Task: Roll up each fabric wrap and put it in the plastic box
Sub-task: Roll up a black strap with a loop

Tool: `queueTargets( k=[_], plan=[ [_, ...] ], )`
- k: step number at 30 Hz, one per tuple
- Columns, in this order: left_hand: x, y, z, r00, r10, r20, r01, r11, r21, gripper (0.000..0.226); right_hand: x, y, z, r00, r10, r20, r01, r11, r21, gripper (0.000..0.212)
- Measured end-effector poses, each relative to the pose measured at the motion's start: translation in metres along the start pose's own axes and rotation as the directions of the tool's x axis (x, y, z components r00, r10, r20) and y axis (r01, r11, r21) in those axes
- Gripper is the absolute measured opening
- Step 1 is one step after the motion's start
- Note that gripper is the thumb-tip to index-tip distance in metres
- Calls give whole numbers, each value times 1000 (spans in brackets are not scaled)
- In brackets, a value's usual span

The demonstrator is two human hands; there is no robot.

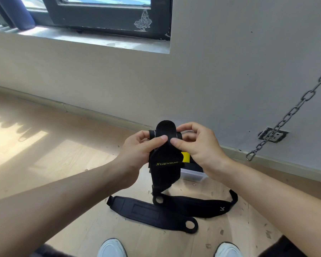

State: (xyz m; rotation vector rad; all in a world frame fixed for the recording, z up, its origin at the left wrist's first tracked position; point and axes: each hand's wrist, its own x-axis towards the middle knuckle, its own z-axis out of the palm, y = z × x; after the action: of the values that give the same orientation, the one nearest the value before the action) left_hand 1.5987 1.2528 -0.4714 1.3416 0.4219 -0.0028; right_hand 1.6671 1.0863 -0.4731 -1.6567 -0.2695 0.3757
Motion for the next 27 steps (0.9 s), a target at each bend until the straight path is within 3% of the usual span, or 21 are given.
queueTargets(
  k=[4,8,13,16,23,27],
  plan=[
    [1,-1,-1,996,-55,-75,55,998,1,28,-4,1,8,995,-77,68,80,996,-49,24],
    [1,2,-2,993,-92,-73,91,996,-20,18,-4,2,9,990,-96,104,103,993,-62,25],
    [-3,5,-2,999,-52,1,52,999,-8,18,-2,6,11,999,-30,15,29,998,50,20],
    [-5,4,1,999,-39,2,39,998,45,24,-1,8,9,999,-19,-34,20,999,25,15],
    [-4,4,0,997,-75,-30,76,996,40,26,-4,9,11,990,-99,105,102,994,-28,15],
    [-4,3,-1,1000,-28,-14,29,997,74,21,-5,8,13,991,-130,39,131,991,-29,15]
  ],
)
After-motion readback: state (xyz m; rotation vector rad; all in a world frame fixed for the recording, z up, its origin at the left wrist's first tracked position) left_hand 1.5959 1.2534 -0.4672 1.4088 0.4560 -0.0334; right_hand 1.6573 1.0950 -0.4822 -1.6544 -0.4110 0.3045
